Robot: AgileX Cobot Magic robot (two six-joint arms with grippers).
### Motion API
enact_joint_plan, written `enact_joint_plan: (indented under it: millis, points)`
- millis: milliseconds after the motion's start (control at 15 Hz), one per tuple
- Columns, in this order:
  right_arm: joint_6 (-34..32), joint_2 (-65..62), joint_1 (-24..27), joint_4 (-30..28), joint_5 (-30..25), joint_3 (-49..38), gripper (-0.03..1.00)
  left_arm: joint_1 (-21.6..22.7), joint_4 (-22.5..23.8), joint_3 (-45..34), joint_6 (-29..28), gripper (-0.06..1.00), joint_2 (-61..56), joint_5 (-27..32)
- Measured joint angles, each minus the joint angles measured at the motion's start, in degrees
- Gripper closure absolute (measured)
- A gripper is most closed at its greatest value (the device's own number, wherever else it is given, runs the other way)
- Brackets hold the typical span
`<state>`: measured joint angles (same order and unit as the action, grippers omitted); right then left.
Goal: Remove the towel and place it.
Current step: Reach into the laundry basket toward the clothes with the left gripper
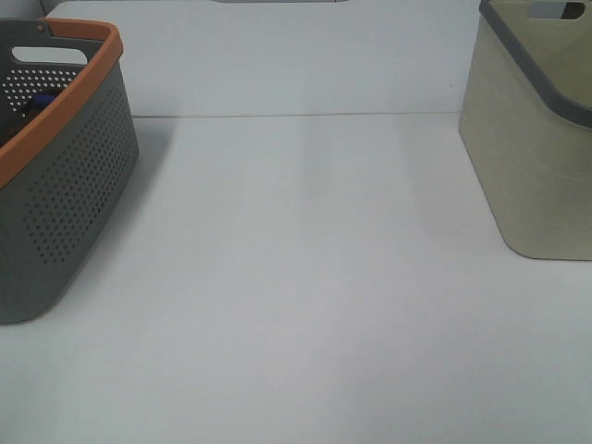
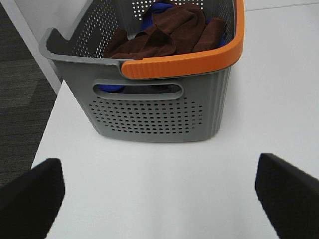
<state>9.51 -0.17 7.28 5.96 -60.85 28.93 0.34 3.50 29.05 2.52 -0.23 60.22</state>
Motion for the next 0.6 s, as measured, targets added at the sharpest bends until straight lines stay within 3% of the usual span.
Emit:
enact_joint_plan:
  millis: [600]
  points:
    - [0.0, 0.0, 0.0, 0.0, 0.0, 0.0, 0.01, 0.0, 0.0, 0.0, 0.0, -0.04, 0.0, 0.0]
